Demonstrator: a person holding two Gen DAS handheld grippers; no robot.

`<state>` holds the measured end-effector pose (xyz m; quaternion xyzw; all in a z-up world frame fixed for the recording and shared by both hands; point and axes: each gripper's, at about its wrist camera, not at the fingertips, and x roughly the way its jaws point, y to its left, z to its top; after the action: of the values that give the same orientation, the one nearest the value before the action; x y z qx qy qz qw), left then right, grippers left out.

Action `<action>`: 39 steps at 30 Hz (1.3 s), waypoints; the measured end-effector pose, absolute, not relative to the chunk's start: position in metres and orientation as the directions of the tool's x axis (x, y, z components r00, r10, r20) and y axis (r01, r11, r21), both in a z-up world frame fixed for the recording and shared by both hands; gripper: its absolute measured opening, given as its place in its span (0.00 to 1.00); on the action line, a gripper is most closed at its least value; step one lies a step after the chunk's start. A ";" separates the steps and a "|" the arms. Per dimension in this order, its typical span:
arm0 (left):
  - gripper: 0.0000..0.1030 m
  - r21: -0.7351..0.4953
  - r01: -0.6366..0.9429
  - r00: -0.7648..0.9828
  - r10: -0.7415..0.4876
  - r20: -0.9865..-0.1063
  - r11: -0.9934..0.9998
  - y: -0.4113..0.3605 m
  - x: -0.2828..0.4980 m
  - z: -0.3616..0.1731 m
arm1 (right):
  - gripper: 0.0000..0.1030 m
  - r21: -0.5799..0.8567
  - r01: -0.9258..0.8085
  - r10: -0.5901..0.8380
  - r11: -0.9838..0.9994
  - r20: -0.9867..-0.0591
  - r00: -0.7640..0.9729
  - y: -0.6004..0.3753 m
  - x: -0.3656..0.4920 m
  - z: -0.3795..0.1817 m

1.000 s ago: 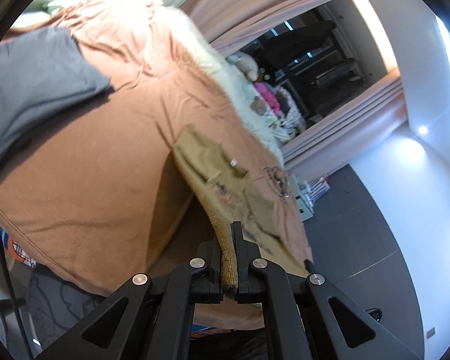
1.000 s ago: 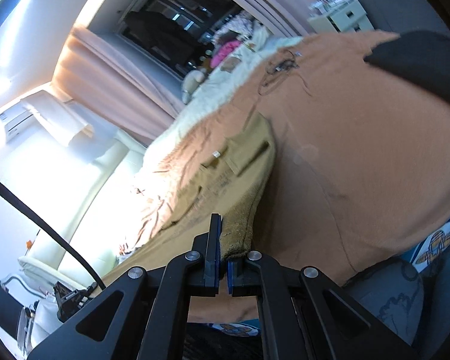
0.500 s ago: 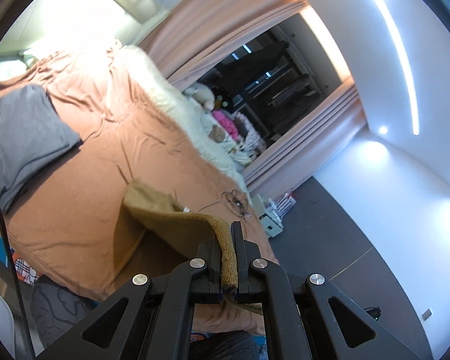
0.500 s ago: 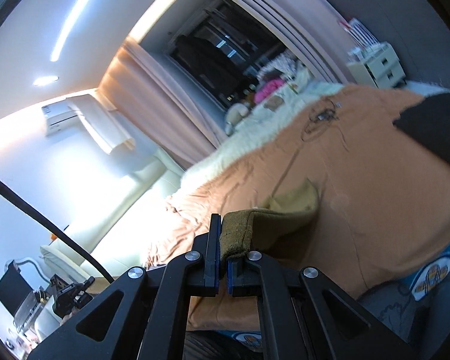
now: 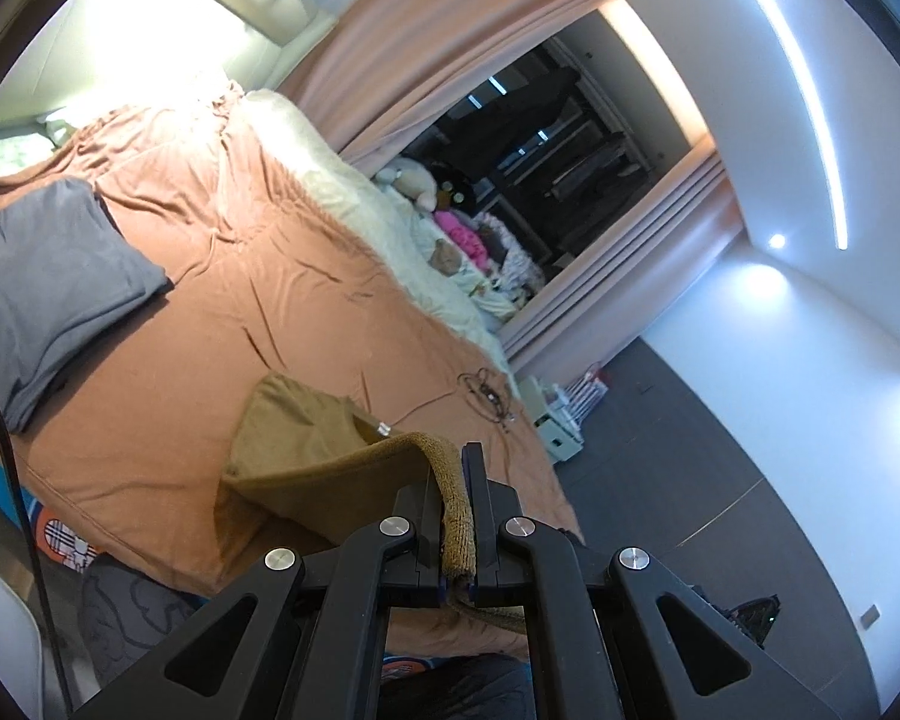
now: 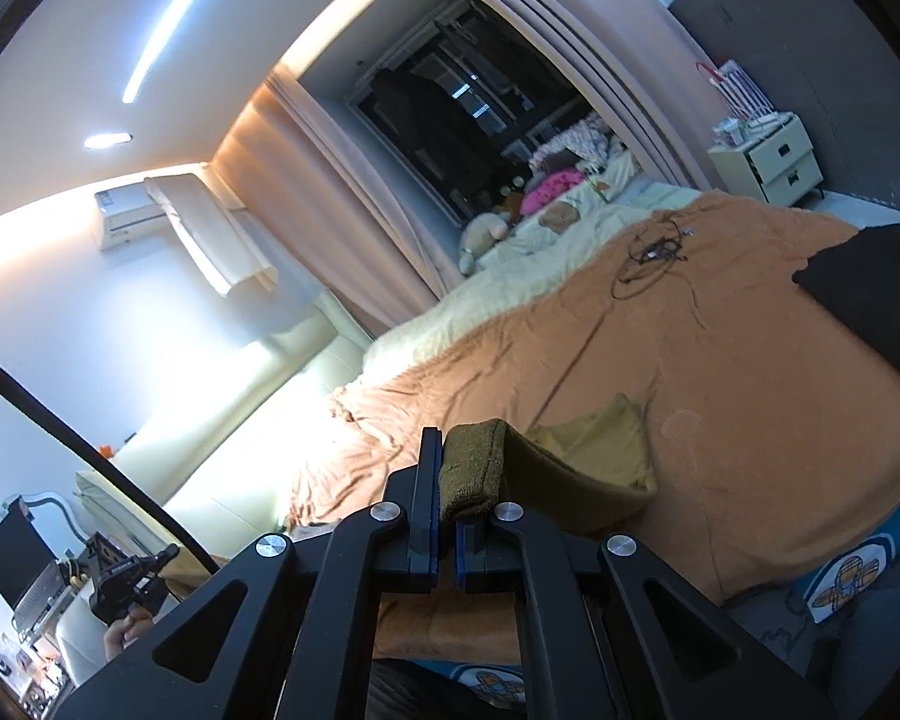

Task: Fold small clothes
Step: 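Carry the held hem over the shirt body toward the collar, then lower the hem beside the collar and open both tools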

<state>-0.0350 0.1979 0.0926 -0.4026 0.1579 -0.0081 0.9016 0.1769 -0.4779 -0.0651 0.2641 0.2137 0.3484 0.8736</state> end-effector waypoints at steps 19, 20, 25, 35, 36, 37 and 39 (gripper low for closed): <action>0.03 -0.677 -0.260 0.893 -0.096 -0.441 0.689 0.253 0.141 0.077 | 0.00 0.563 -0.433 0.672 0.704 -0.329 0.663 -0.383 0.337 -0.037; 0.03 -0.676 -0.272 0.885 -0.098 -0.455 0.685 0.257 0.151 0.070 | 0.00 0.561 -0.424 0.668 0.711 -0.348 0.658 -0.376 0.348 -0.040; 0.03 -0.654 -0.349 0.834 -0.096 -0.543 0.672 0.278 0.199 0.031 | 0.00 0.561 -0.375 0.646 0.738 -0.428 0.632 -0.343 0.400 -0.053; 0.03 -0.611 -0.475 0.723 -0.114 -0.681 0.634 0.304 0.267 -0.052 | 0.00 0.533 -0.281 0.585 0.799 -0.577 0.569 -0.282 0.490 -0.062; 0.03 -0.607 -0.486 0.714 -0.114 -0.691 0.629 0.307 0.272 -0.060 | 0.00 0.529 -0.277 0.582 0.802 -0.587 0.563 -0.277 0.496 -0.063; 0.03 -0.605 -0.494 0.709 -0.113 -0.696 0.625 0.309 0.275 -0.064 | 0.00 0.525 -0.274 0.578 0.806 -0.597 0.556 -0.272 0.503 -0.065; 0.03 -0.598 -0.511 0.699 -0.107 -0.708 0.617 0.315 0.282 -0.073 | 0.00 0.521 -0.265 0.572 0.811 -0.613 0.546 -0.264 0.513 -0.069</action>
<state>0.2818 0.3149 -0.0732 -0.4198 0.3681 0.1234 0.8204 0.5130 -0.2642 -0.0691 0.1870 0.4097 0.2437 0.8590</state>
